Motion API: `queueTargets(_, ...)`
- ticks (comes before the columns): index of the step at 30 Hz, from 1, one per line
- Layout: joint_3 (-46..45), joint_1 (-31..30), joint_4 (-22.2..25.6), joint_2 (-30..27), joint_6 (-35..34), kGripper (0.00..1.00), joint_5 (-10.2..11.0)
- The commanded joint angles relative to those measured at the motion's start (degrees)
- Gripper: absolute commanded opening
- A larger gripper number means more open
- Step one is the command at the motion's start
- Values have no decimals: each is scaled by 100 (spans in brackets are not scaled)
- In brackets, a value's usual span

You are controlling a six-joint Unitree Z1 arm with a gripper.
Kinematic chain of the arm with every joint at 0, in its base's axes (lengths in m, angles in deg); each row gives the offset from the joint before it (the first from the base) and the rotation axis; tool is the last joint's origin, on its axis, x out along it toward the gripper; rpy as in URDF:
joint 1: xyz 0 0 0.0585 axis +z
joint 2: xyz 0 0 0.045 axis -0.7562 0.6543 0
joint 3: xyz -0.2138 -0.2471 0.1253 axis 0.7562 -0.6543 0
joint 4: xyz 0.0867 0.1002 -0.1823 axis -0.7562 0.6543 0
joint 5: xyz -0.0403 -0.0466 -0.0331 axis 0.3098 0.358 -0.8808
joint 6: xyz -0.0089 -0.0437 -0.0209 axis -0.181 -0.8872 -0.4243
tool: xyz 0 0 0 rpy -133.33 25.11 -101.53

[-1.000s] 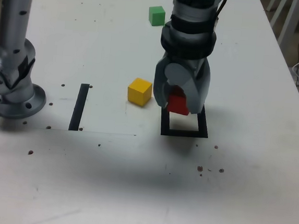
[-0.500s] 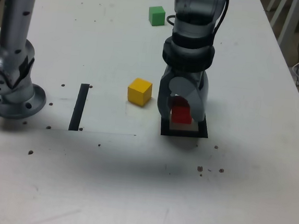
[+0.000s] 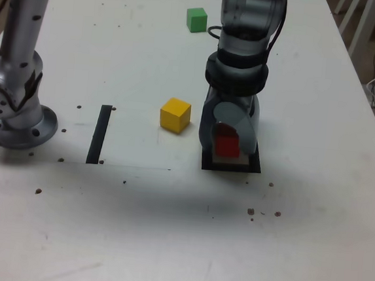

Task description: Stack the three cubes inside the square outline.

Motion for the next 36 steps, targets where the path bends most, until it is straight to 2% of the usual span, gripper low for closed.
queueTargets(1, -48, 24, -58, 103, -8, 39, 0)
queueTargets(3, -73, 40, -84, 125, -8, 54, -8)
queueTargets(6, -122, 63, -114, 146, -8, 80, -26)
queueTargets(7, -142, 68, -127, 148, -8, 87, -31)
queueTargets(9, -182, 80, -150, 149, -8, 95, -42)
queueTargets(18, -301, 113, -246, -22, -34, 99, 9)
queueTargets(28, -508, 134, -81, -806, -460, 99, 585)
queueTargets(36, -898, 329, 249, -1506, -535, 99, 767)
